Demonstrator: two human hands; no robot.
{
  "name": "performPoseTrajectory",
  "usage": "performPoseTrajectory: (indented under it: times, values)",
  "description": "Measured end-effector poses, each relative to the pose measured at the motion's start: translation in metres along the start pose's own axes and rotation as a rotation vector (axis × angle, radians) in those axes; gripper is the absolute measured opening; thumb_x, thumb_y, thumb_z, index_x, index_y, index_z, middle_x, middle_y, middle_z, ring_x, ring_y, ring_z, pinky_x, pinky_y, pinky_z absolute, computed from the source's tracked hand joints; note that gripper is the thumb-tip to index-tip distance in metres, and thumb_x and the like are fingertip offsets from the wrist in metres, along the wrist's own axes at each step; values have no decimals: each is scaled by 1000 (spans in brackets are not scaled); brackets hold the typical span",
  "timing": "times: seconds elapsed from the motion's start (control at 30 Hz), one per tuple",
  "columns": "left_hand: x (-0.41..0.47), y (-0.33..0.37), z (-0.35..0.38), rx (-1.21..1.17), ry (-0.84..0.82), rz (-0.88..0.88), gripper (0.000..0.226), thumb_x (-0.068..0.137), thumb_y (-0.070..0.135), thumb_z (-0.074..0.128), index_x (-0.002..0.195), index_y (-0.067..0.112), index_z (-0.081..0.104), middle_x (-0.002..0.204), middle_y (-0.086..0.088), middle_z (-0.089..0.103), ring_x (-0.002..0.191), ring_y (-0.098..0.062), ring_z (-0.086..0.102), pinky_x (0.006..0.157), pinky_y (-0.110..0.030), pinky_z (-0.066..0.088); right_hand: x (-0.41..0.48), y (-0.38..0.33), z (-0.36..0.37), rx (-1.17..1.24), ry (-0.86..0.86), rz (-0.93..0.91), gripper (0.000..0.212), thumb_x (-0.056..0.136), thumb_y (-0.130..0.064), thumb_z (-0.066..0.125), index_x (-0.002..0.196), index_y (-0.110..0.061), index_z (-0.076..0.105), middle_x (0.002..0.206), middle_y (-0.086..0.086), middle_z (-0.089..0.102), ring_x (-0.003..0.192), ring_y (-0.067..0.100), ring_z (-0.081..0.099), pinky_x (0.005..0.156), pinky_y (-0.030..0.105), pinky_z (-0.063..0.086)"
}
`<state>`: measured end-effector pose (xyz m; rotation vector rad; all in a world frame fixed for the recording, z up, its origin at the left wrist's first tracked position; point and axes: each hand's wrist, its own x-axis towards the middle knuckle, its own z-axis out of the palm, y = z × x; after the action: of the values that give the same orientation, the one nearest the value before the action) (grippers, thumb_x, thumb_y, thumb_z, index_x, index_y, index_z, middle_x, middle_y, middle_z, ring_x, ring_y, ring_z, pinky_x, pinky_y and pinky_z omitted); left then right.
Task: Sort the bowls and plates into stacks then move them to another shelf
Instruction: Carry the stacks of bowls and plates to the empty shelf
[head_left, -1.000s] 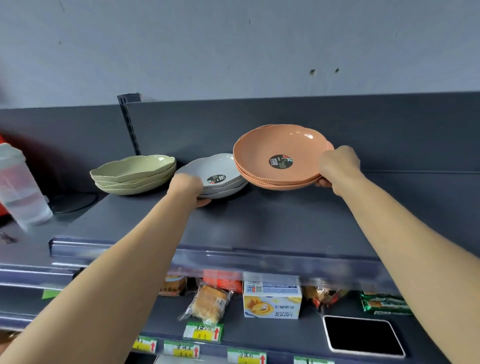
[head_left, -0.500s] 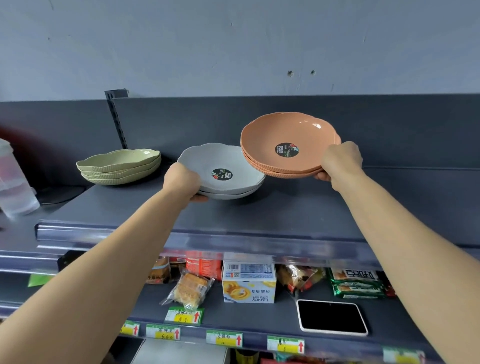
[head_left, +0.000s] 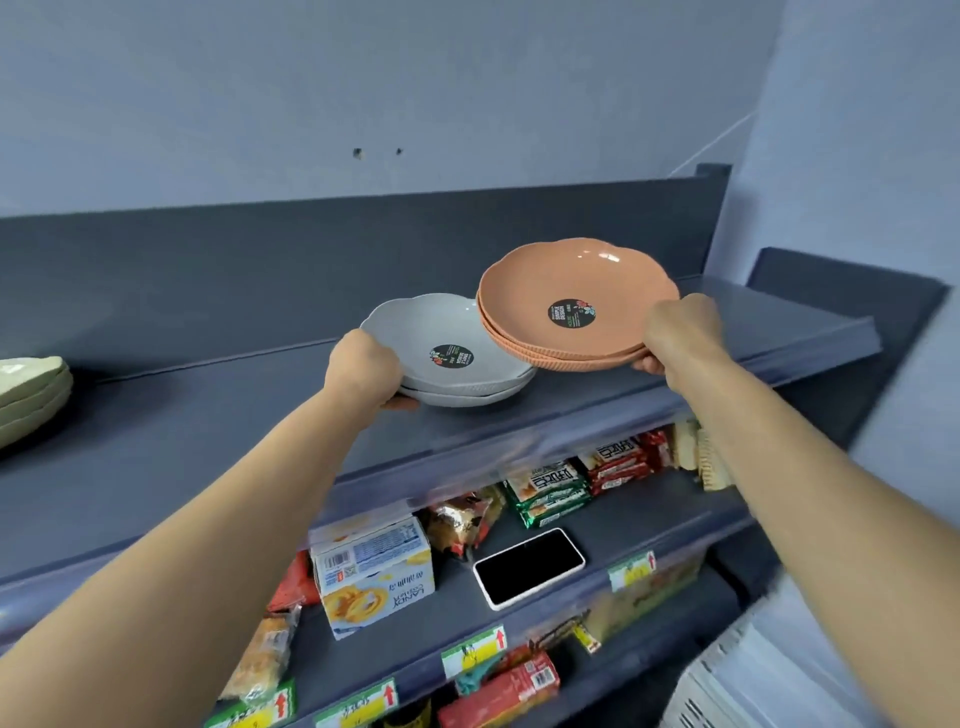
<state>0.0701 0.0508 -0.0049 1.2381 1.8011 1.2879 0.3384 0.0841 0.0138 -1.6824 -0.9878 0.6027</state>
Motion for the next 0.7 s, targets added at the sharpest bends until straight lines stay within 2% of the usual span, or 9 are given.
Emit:
performPoseTrajectory:
  times: [0.1, 0.2, 0.27, 0.37, 0.43, 0.53, 0.63, 0.67, 0.7]
  values:
    - [-11, 7, 22, 15, -124, 54, 31, 88, 0, 31, 65, 14, 48, 68, -3, 55, 28, -20, 56, 29, -21, 47, -10, 18, -36, -13, 114, 58, 25, 87, -8, 38, 107, -7, 53, 103, 20, 66, 48, 25, 57, 25, 12, 33]
    - [-26, 18, 50, 38, -241, 114, 31, 88, 0, 31, 64, 12, 47, 62, -4, 56, 20, -15, 52, 41, -30, 53, -24, 33, -80, -12, 214, 117, 29, 89, -6, 39, 112, -3, 56, 93, 18, 64, 41, 24, 55, 27, 15, 35]
    - [-39, 27, 73, 36, -329, 155, 31, 89, -1, 32, 64, 11, 46, 60, -6, 57, 22, -16, 54, 44, -32, 55, -36, 42, -114, -14, 282, 148, 22, 88, -5, 38, 103, -4, 55, 88, 17, 63, 40, 23, 55, 28, 15, 36]
    - [-68, 40, 114, -3, -483, 173, 32, 91, -2, 31, 67, 11, 46, 65, -11, 58, 41, -28, 62, 54, -42, 60, -56, 57, -171, -37, 394, 172, 17, 84, -3, 38, 84, -3, 55, 71, 16, 61, 39, 25, 55, 28, 16, 36]
    - [-94, 51, 144, -24, -580, 173, 32, 93, -2, 30, 69, 12, 45, 70, -11, 56, 49, -30, 61, 44, -39, 58, -71, 68, -212, -57, 476, 195, 17, 82, -1, 38, 73, -2, 52, 60, 16, 57, 31, 23, 53, 28, 18, 38]
    - [-139, 69, 188, -9, -712, 222, 33, 92, -4, 29, 68, 11, 44, 67, -9, 55, 38, -27, 59, 39, -34, 54, -96, 87, -274, -67, 608, 213, 16, 83, -1, 42, 70, -4, 51, 63, 13, 57, 34, 22, 54, 32, 24, 47]
    - [-192, 86, 233, -3, -826, 279, 32, 90, -2, 30, 66, 13, 46, 63, -7, 57, 28, -21, 57, 29, -28, 49, -127, 107, -336, -91, 733, 253, 10, 80, 0, 44, 81, -3, 53, 69, 13, 55, 41, 24, 52, 25, 16, 36]
    - [-211, 91, 249, -11, -862, 284, 31, 90, -1, 31, 67, 13, 47, 64, -7, 59, 29, -21, 58, 32, -29, 53, -138, 114, -358, -107, 770, 274, 11, 79, 1, 42, 80, -2, 52, 68, 13, 55, 36, 23, 52, 25, 14, 34]
    - [-231, 96, 264, -23, -901, 282, 30, 90, -1, 31, 70, 11, 49, 66, -7, 60, 33, -22, 60, 43, -35, 58, -148, 121, -380, -121, 807, 294, 12, 79, 1, 40, 78, -3, 51, 66, 13, 54, 32, 23, 51, 25, 13, 33]
